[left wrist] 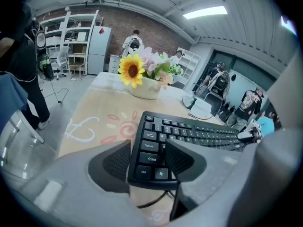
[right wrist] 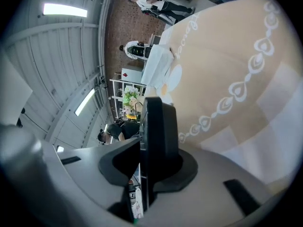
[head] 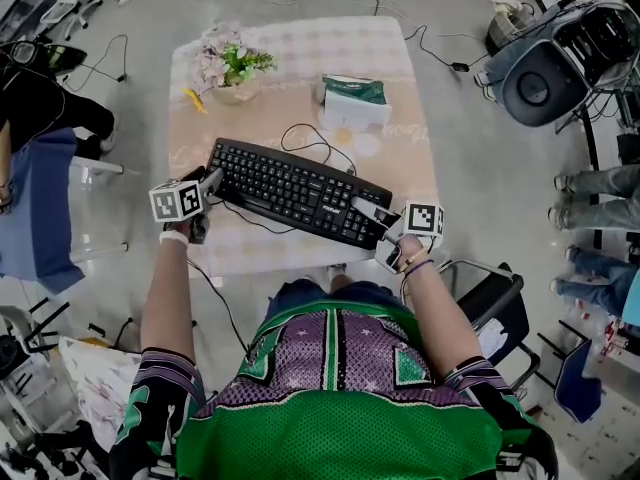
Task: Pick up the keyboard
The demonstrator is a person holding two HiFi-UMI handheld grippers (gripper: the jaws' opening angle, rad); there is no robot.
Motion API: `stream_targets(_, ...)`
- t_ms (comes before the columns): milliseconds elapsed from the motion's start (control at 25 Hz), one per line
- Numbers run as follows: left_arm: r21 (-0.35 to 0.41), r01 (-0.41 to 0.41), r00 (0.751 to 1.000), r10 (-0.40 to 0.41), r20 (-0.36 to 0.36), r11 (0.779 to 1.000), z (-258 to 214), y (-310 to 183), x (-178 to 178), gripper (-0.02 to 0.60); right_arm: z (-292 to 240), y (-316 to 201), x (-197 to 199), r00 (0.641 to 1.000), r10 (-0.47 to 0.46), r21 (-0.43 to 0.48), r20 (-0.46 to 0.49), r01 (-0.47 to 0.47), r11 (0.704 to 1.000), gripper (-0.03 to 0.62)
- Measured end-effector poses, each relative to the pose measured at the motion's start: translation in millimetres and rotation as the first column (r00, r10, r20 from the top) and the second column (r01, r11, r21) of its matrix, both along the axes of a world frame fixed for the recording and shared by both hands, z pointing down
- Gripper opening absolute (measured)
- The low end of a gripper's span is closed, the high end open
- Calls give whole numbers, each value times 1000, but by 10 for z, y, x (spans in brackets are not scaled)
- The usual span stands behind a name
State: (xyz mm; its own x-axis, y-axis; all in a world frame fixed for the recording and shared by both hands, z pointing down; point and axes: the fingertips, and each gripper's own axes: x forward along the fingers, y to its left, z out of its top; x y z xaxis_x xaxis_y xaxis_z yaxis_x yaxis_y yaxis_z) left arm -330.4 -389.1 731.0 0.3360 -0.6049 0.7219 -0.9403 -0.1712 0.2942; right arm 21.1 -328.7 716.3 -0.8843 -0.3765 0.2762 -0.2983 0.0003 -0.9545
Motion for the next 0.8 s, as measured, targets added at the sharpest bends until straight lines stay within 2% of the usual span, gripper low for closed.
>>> stream_targets(80, 5, -22, 1000, 22, 13, 1000, -54, 33, 26, 227, -81, -8, -25, 1000, -3, 16, 6, 3, 1000, 84)
stream_targets(200, 19, -23, 1000, 23, 0, 1000, -141, 96, 53, 226, -183, -11, -24, 999, -19, 69, -32, 21, 997, 79)
stream_targets(320, 38, -33, 999, 33, -11, 999, -239, 145, 139, 227, -350, 6, -74, 1000, -19, 107, -24, 21, 994, 69)
stream_targets(560, 98, -27, 1000, 28, -14, 995, -498, 301, 276, 227, -650, 82, -155, 999, -15, 182, -35, 21, 983, 63)
stream_targets(800, 195, 69, 997, -59, -55, 978, -857, 536, 340, 210, -944, 156, -172, 997, 13, 271, -76, 8, 962, 61)
